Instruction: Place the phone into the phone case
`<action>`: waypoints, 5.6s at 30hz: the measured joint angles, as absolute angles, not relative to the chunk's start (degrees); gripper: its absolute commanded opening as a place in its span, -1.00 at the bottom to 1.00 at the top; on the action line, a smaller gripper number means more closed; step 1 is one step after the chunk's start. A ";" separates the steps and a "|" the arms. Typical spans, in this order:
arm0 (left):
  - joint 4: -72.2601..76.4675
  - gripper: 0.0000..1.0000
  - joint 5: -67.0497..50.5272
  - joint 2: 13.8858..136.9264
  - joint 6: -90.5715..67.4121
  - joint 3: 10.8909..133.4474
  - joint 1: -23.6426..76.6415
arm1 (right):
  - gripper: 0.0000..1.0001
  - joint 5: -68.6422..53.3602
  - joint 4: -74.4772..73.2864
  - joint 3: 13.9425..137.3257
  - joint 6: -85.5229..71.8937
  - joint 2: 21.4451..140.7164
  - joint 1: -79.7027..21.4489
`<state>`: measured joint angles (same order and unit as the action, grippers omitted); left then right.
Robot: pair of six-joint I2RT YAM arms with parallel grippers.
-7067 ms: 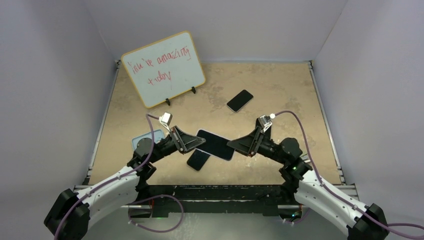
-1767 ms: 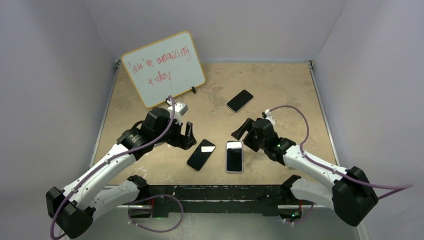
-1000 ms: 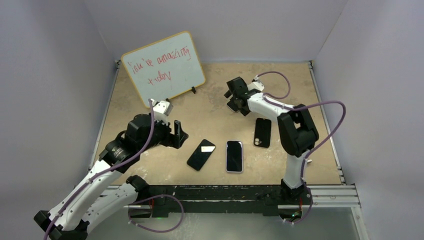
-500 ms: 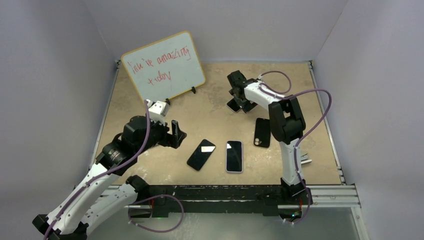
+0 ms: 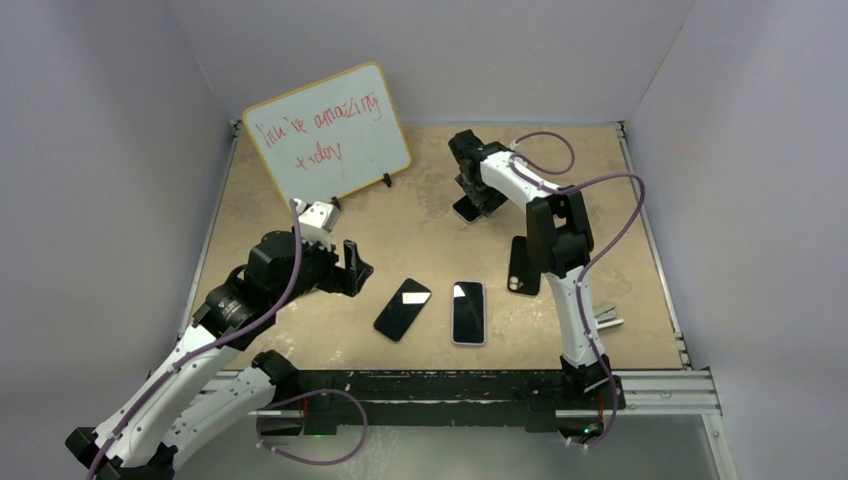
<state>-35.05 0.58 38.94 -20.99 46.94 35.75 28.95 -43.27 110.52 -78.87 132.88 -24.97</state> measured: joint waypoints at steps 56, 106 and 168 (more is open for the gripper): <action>-35.51 0.65 3.03 39.75 -21.06 46.94 35.75 | 0.75 26.63 -9.47 64.10 -40.99 106.54 -33.82; -35.70 0.65 3.66 38.57 -21.50 46.94 35.75 | -0.32 29.98 -22.15 53.08 -25.06 88.12 -23.42; -35.70 0.63 3.68 41.12 -21.93 46.94 35.75 | 0.77 19.29 -7.90 61.76 -28.91 102.06 -38.22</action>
<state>-35.70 3.68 41.12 -21.93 46.94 35.75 19.29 -7.90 61.76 -28.91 102.06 -38.22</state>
